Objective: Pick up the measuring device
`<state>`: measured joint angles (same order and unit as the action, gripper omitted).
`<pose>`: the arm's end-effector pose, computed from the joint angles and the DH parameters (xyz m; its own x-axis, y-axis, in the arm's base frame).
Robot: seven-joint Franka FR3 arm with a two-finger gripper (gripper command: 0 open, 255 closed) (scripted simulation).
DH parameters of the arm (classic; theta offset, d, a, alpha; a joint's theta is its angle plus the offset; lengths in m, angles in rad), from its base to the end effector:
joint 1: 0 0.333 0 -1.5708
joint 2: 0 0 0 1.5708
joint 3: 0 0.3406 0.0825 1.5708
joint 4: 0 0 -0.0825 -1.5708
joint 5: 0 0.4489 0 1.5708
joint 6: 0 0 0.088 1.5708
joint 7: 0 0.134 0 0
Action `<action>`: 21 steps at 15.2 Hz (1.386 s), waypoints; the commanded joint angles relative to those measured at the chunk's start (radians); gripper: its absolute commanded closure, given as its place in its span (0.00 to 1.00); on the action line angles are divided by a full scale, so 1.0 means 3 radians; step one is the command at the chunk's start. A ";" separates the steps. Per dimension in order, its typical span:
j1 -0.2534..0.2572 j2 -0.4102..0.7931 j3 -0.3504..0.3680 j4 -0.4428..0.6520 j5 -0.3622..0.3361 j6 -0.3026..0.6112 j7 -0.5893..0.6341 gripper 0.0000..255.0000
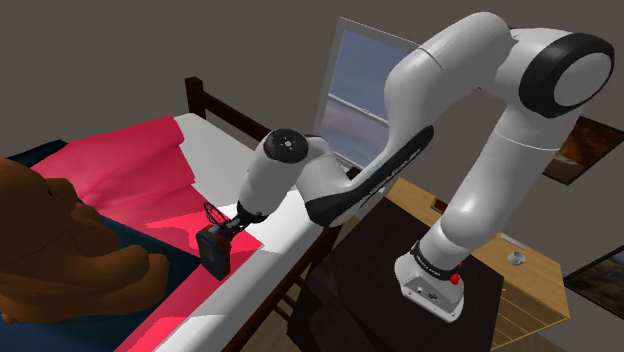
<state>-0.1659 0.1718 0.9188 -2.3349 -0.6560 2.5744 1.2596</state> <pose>0.4143 0.3994 0.2532 0.9549 0.0065 0.2967 0.0069 -1.0000 0.0000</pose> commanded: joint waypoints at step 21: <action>0.0898 0.1078 -0.0751 0.0690 -0.1446 -0.0146 0.1198 1.00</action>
<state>0.1036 0.4946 0.6940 -2.1273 -1.0900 2.5307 1.6187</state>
